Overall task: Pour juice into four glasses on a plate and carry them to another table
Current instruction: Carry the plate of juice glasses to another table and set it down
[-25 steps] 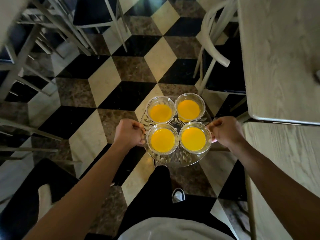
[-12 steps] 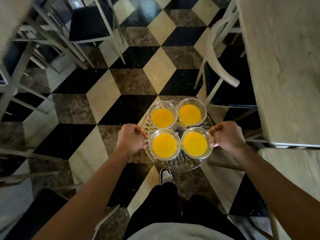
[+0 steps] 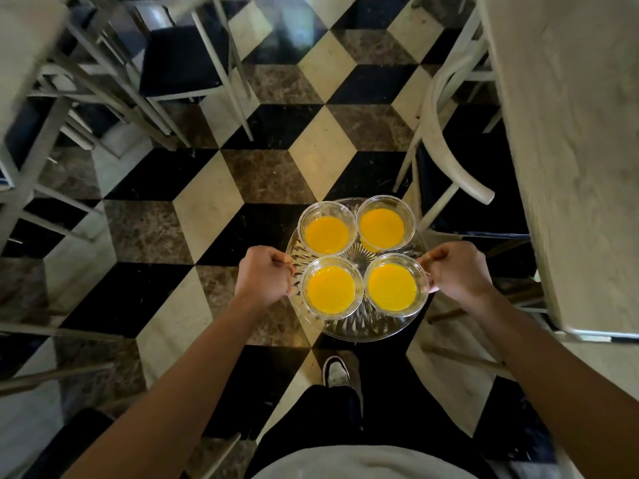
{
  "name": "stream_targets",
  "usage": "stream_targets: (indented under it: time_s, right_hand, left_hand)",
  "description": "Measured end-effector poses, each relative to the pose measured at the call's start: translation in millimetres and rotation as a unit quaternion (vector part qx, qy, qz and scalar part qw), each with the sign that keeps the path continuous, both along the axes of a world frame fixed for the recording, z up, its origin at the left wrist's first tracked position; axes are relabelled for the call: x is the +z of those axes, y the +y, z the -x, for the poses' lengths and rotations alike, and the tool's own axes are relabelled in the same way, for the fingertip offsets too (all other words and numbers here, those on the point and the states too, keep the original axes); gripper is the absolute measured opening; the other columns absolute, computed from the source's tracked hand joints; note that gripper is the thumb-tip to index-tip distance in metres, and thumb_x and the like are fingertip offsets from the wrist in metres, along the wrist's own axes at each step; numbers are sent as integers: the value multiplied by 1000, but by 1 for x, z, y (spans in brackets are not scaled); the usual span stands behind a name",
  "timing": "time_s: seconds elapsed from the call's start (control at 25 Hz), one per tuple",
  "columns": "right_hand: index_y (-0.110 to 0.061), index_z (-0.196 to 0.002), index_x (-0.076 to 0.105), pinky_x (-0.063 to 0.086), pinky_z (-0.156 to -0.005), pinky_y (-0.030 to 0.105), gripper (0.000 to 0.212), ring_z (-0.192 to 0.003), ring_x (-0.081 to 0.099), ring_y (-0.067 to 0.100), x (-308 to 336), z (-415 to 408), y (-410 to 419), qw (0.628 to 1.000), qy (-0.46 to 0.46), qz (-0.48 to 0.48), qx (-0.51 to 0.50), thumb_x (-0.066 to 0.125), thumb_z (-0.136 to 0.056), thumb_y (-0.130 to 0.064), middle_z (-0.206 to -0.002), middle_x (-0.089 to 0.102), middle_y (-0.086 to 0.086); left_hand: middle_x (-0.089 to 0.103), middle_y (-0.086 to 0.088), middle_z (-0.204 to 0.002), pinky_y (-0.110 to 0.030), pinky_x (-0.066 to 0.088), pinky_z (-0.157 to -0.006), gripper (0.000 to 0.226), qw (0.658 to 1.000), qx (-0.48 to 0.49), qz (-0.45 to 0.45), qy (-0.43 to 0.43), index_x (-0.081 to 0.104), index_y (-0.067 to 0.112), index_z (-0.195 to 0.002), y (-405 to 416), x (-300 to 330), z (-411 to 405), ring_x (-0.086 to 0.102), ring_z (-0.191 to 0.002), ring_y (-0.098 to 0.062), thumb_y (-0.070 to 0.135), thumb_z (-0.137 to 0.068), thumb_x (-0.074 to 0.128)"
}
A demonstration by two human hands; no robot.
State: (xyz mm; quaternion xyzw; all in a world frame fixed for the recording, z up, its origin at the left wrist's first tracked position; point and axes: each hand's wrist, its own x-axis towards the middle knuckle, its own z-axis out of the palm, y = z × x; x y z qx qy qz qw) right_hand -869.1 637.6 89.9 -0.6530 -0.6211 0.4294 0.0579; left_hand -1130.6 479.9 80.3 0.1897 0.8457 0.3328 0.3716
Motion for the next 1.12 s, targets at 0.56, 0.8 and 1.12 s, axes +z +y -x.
stream_targets:
  time_s: [0.56, 0.8, 1.12]
  right_hand:
    - [0, -87, 75, 47, -37, 12, 16, -38, 62, -4, -4, 59, 154, 1000, 27, 15, 5, 61, -94, 3, -73, 73, 3]
    - [2, -94, 73, 40, -32, 8, 11, -34, 57, -8, -4, 81, 218, 1000, 23, 3, 3, 63, -96, 0, -69, 67, -1]
    - [-3, -88, 74, 49, -37, 12, 12, -53, 68, 14, 8, 100, 284, 1000, 12, 6, 21, 66, -96, -2, -70, 71, 1]
  left_hand:
    - [75, -14, -72, -52, 67, -67, 18, 999, 27, 27, 23, 71, 11, -80, 141, -13, 58, 77, -65, -31, -5, -87, 72]
    - [76, -15, -76, -52, 67, -70, 21, 999, 34, 35, 24, 71, 12, -81, 207, -8, 74, 78, -69, -31, -7, -87, 68]
    - [75, -14, -74, -47, 68, -68, 13, 998, 48, 40, 32, 73, 9, -82, 272, 11, 84, 78, -68, -29, -1, -89, 72]
